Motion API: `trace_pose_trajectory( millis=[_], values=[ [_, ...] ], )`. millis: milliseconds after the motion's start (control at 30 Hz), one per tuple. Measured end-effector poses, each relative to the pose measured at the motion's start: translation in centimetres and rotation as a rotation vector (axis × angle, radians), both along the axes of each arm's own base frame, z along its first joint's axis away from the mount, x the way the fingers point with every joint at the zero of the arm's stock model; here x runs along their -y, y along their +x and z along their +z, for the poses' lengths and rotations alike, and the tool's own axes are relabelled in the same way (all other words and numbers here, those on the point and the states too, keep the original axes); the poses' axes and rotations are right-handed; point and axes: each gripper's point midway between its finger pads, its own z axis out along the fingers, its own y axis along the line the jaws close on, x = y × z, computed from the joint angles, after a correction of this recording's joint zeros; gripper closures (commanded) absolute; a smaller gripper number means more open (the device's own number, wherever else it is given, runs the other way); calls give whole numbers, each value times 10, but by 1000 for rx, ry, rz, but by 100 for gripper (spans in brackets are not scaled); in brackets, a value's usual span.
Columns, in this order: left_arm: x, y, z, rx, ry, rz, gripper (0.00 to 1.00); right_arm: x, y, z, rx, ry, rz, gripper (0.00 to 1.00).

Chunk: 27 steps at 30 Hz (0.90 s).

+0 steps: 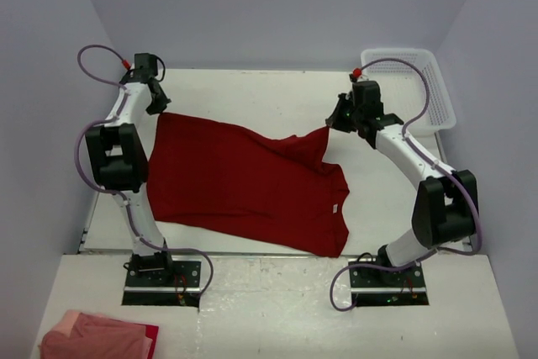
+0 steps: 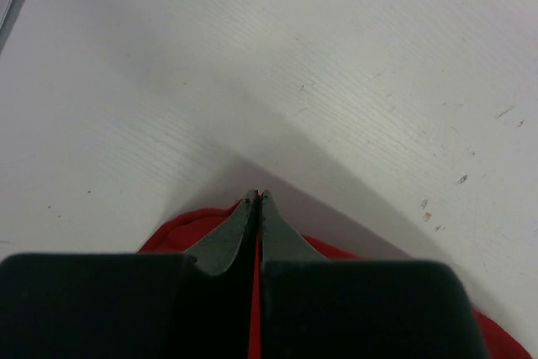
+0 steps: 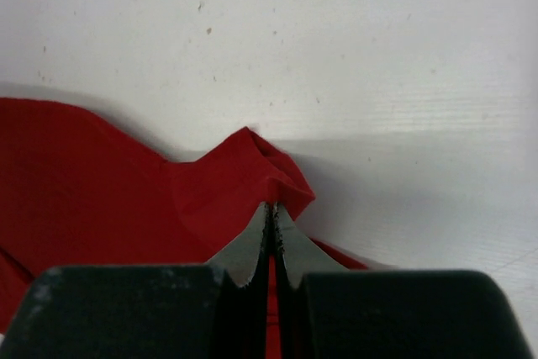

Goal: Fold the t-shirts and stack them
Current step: Fold the other side of the tshirt into a rectangle

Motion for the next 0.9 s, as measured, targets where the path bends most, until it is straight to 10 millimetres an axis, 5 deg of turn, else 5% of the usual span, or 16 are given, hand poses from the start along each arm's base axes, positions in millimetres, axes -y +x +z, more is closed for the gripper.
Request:
trace_pose_trajectory(
  millis=[267,633,900],
  values=[
    [-9,-11,13,13,27,27,100,23,40,31,77,-38,-28,100],
    [-12,-10,19,28,24,35,100,15,96,20,45,-61,64,100],
    [-18,1,16,38,18,44,100,16,147,71,136,-45,83,100]
  ],
)
